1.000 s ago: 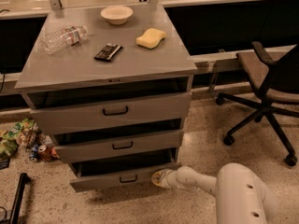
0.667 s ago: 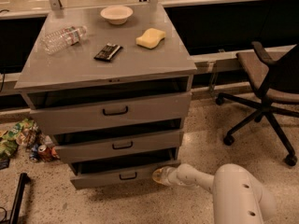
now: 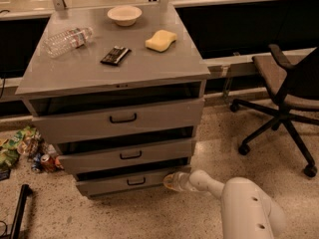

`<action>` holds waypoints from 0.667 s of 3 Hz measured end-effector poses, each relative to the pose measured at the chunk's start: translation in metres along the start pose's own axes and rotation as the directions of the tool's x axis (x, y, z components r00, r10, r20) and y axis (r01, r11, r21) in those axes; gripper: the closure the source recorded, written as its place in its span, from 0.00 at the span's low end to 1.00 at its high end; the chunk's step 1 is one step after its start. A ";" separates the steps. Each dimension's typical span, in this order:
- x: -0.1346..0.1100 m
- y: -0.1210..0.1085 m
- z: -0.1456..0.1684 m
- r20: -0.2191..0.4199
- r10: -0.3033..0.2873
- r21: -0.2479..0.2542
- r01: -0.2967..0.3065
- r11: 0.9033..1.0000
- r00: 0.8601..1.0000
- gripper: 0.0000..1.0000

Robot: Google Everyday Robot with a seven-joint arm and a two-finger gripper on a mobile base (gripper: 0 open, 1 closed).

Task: Close bottom drawer

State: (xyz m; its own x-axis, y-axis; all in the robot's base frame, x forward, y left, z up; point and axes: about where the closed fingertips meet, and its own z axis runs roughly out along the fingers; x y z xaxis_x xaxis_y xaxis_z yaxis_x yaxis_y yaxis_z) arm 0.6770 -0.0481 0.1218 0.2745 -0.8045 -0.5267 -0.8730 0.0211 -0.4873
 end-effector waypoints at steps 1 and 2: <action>-0.003 -0.004 -0.002 0.026 0.005 0.002 -0.005 1.000 1.000 1.00; -0.025 0.006 -0.022 0.109 0.058 -0.023 -0.056 0.998 0.992 1.00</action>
Offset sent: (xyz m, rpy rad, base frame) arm -0.0684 0.0148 0.0528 0.2440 0.1375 0.0583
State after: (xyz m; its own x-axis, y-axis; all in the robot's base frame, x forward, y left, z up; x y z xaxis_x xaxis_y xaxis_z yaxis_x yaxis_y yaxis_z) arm 0.6564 -0.0408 0.1473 0.2656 -0.7321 -0.6273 -0.8961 0.0526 -0.4408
